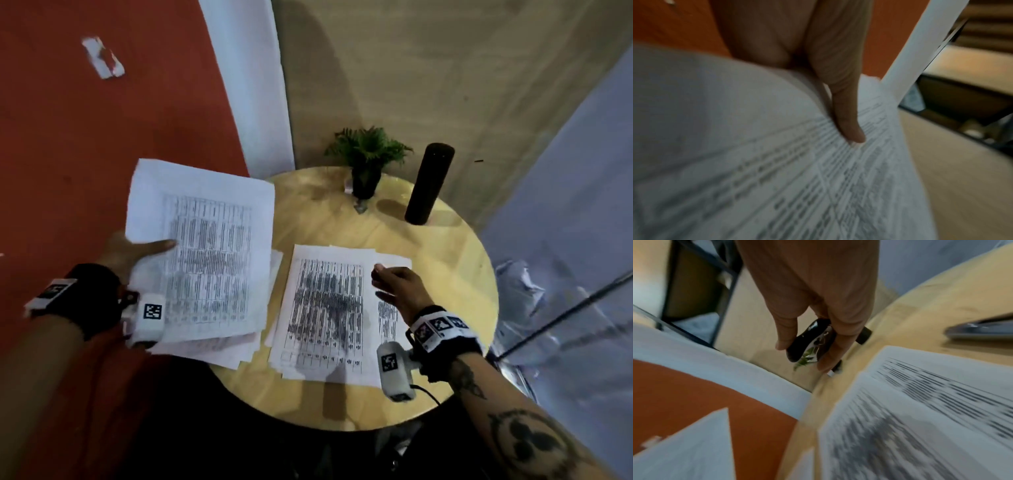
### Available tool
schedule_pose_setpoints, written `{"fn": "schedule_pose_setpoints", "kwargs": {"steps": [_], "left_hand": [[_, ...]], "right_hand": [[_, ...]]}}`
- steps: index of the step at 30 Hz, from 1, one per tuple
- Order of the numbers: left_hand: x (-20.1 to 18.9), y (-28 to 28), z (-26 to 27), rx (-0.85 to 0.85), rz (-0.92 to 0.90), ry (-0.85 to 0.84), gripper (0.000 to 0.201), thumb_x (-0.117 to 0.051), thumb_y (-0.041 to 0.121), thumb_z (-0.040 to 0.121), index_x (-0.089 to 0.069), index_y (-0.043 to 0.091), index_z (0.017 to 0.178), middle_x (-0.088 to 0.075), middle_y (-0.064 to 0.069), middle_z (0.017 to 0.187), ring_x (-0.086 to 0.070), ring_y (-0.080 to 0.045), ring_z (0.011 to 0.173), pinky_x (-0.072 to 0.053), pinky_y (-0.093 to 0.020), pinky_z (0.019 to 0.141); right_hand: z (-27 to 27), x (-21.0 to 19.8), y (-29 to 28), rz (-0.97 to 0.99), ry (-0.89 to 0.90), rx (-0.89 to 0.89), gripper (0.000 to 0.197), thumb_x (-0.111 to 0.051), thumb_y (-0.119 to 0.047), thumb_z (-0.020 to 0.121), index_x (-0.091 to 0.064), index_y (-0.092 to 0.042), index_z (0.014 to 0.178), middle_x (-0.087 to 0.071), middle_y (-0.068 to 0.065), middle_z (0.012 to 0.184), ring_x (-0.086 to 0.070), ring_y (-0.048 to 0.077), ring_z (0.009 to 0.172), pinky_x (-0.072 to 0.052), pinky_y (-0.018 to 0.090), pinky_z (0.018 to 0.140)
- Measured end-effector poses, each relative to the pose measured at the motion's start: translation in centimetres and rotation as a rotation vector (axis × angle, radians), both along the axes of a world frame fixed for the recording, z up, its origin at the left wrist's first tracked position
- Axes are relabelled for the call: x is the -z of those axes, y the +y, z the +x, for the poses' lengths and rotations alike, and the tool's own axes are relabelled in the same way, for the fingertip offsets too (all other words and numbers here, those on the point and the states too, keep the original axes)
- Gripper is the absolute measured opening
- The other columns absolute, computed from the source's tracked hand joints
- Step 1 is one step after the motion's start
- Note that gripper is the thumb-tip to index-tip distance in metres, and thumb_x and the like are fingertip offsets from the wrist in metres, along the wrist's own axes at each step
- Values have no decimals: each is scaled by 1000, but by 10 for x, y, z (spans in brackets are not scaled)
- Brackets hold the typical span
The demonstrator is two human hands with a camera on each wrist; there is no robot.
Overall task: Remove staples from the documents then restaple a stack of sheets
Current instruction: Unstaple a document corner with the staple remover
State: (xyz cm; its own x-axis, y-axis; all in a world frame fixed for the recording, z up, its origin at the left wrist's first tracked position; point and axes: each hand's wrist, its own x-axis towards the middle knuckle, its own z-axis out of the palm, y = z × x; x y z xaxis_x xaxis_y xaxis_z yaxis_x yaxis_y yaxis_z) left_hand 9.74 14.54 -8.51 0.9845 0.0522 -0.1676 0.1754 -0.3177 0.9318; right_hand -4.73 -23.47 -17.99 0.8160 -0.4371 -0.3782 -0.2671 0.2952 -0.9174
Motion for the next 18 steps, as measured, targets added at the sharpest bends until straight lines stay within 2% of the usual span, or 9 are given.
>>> {"fn": "schedule_pose_setpoints", "kwargs": {"steps": [2,3,6,8,10,12,14,16,18], "left_hand": [[27,3,4,2,37,120,41,-68,4,82,-57,0,122,-68,-6,97,-61,-14,68,-52,-21,58],[40,4,6,-9,45,176,39,-67,5,83,-58,3,121,-68,-4,94,-62,-16,68,-51,-21,58],[80,9,25,-50,49,291,44,-67,2,84,-54,0,126,-58,-10,110,-55,-23,97,-42,-33,82],[104,14,43,-37,104,350,47,-70,2,80,-55,1,125,-57,-13,119,-52,-25,102,-41,-39,88],[118,19,61,1,198,343,49,-67,-5,81,-51,-4,128,-54,-23,128,-50,-27,103,-40,-41,89],[132,24,79,41,332,318,51,-64,-8,83,-46,-10,130,-49,-28,132,-51,-32,109,-37,-38,86],[139,22,94,84,522,302,61,-68,2,84,-39,-8,136,-44,-28,138,-47,-40,121,-37,-41,92],[147,10,105,76,671,236,73,-70,12,84,-30,-2,143,-37,-27,144,-40,-43,129,-35,-48,103],[146,-23,101,107,774,77,68,-71,19,83,-38,2,140,-41,-27,140,-40,-42,128,-34,-48,105]], "right_hand": [[1,32,4,20,93,-26,13,-62,-15,89,-51,-9,90,-63,4,84,-60,17,83,-47,30,73],[0,46,7,39,135,-40,12,-61,-15,89,-50,-10,87,-63,3,84,-59,15,81,-46,31,75],[-3,83,8,59,227,-92,15,-60,-17,90,-55,-10,78,-63,2,76,-57,13,74,-42,27,67],[-4,107,8,-11,220,-71,16,-62,-16,88,-54,-7,78,-59,2,64,-52,14,62,-40,22,56],[-6,124,8,-81,204,-28,14,-64,-15,87,-56,-3,84,-59,0,59,-51,14,56,-42,19,48],[-6,134,6,-115,206,-29,20,-65,-17,86,-58,1,92,-59,4,64,-51,16,59,-42,19,48],[-4,136,3,-106,217,-39,24,-64,-20,87,-58,2,95,-57,6,67,-51,17,61,-41,22,52],[-3,136,1,-85,223,-38,20,-62,-22,88,-57,-2,88,-54,4,64,-50,16,59,-39,24,54],[-3,138,1,-93,221,-40,20,-61,-24,89,-54,-9,78,-52,2,61,-48,15,58,-38,24,55]]}}
